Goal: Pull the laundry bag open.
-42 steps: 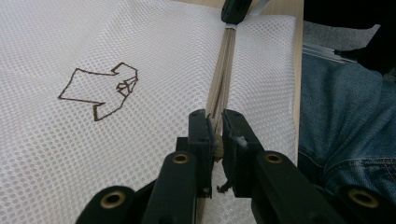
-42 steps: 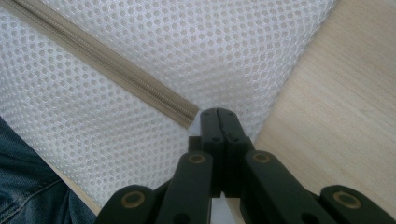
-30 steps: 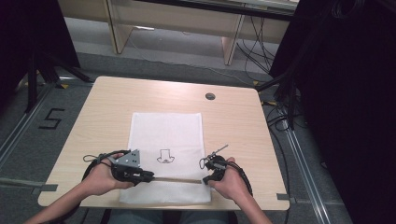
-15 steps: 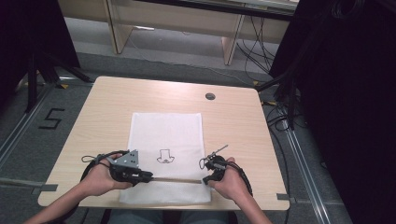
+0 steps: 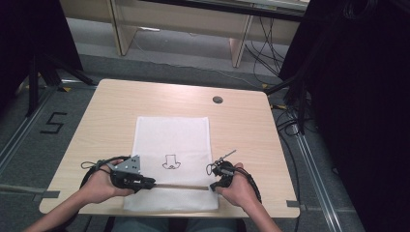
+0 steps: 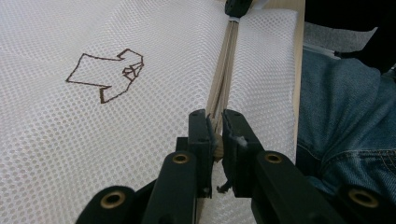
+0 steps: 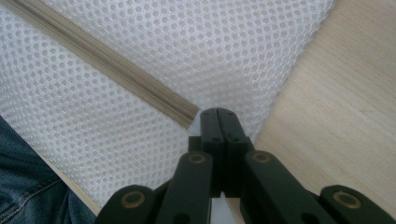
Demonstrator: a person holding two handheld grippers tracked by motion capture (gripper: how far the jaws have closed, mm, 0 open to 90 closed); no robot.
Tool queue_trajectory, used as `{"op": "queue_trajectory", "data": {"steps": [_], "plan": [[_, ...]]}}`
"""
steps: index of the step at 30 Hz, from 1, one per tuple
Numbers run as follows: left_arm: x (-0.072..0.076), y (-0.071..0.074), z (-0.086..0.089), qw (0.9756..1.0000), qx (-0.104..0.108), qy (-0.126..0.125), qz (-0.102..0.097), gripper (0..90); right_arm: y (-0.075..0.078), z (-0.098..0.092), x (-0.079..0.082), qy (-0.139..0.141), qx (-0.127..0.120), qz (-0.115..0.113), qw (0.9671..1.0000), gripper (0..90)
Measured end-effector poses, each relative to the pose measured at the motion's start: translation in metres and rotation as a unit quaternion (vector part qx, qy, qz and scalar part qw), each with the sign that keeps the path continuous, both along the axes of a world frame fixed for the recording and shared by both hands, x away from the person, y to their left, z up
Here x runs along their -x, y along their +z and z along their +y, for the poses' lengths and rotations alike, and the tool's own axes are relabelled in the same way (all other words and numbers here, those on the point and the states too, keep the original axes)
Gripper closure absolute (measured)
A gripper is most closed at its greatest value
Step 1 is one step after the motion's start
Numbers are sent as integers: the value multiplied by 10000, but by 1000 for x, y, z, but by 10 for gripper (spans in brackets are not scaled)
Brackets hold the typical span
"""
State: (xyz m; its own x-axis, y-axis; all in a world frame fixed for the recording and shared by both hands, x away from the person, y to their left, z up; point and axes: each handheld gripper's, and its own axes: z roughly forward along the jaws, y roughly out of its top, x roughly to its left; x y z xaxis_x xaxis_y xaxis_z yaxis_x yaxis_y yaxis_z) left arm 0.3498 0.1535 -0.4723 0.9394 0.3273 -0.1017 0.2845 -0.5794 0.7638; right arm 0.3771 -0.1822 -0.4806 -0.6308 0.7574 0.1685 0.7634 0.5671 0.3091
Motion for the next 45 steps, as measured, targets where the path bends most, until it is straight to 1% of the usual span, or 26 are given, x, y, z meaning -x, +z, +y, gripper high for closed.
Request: {"op": "queue_trajectory", "data": {"steps": [2, 3, 4, 5, 6, 7, 9, 10, 11, 14, 17, 18, 19, 22, 23, 24, 26, 29, 30, 32, 35, 37, 38, 40, 43, 45], "plan": [[-1, 1, 0, 10000, -31, -48, -60, 821, 0, 0, 0, -6, 7, -6, 10000, 900], [0, 0, 0, 10000, 43, 4, 22, 821, 0, 0, 0, -7, 3, -7, 10000, 900], [-1, 1, 0, 10000, -28, -68, -67, 821, 0, 0, 0, 2, -4, -8, 10000, 900], [-1, 1, 0, 10000, -18, -53, -53, 821, 0, 0, 0, 3, -5, -7, 10000, 900], [1, 0, 0, 10000, 65, 22, 49, 821, 0, 0, 0, -2, -7, -1, 10000, 900], [0, 0, 0, 10000, 10, 0, 33, 821, 0, 0, 0, 0, -13, 2, 10000, 900], [0, 0, 0, 10000, 21, -60, -37, 821, -1, -1, 0, 20, -6, -33, 10000, 900], [-1, 1, 1, 10000, -15, -62, -56, 821, 0, 0, 0, -43, 18, 23, 10000, 900], [1, 1, 0, 10000, 71, 16, 53, 821, 0, 0, 0, 2, -17, 2, 10000, 900], [0, 0, 2, 10000, 1, 19, 30, 821, 0, 0, 0, 1, -11, -2, 10000, 900], [0, 0, 2, 10000, 59, 25, 61, 821, 0, 0, 0, 5, -11, -8, 10000, 900], [1, 0, 3, 10000, -13, 3, 34, 821, 0, 0, 0, 6, -10, -10, 10000, 900], [1, 0, 2, 10000, 41, 20, 63, 821, 0, 0, 0, 1, -8, -6, 10000, 900], [1, 0, 3, 10000, 50, 21, 71, 821, 0, 0, 0, -7, 3, -7, 10000, 900], [1, 0, 3, 10000, -2, -1, 44, 821, 0, 0, 0, 3, -7, -12, 10000, 900], [1, 0, 2, 10000, 52, 10, 69, 821, 0, 0, 0, 5, -5, -14, 10000, 900], [1, 0, 3, 10000, 58, -34, 52, 821, 0, 0, 0, 11, -4, -9, 10000, 900], [0, 0, 6, 10000, -23, -1, 14, 821, 0, 0, 0, 5, -31, -21, 10000, 900], [1, 0, 7, 10000, 51, 39, 50, 821, 0, 0, 0, 14, -14, -4, 10000, 900], [1, -1, 10, 10000, 7, 34, 29, 821, 0, 0, 0, 12, -11, 0, 10000, 900], [2, -1, 11, 9999, 63, 57, 72, 821, 0, 0, 0, -1, 2, 2, 10000, 900], [1, -1, 11, 10000, 1, 32, 32, 821, 0, 0, 0, -3, 7, -5, 10000, 900], [2, -1, 11, 9999, 61, 50, 72, 821, 0, 0, 0, -9, 9, -7, 10000, 900], [2, -1, 11, 9999, 77, 55, 78, 821, 0, 0, 0, -6, 3, -3, 10000, 900], [1, -1, 12, 10000, -33, 14, 15, 821, 0, 0, 0, -2, -4, 0, 10000, 900], [0, -1, 14, 10000, -4, 46, 59, 821, -1, -1, 0, 15, -13, -34, 10000, 900]]}}
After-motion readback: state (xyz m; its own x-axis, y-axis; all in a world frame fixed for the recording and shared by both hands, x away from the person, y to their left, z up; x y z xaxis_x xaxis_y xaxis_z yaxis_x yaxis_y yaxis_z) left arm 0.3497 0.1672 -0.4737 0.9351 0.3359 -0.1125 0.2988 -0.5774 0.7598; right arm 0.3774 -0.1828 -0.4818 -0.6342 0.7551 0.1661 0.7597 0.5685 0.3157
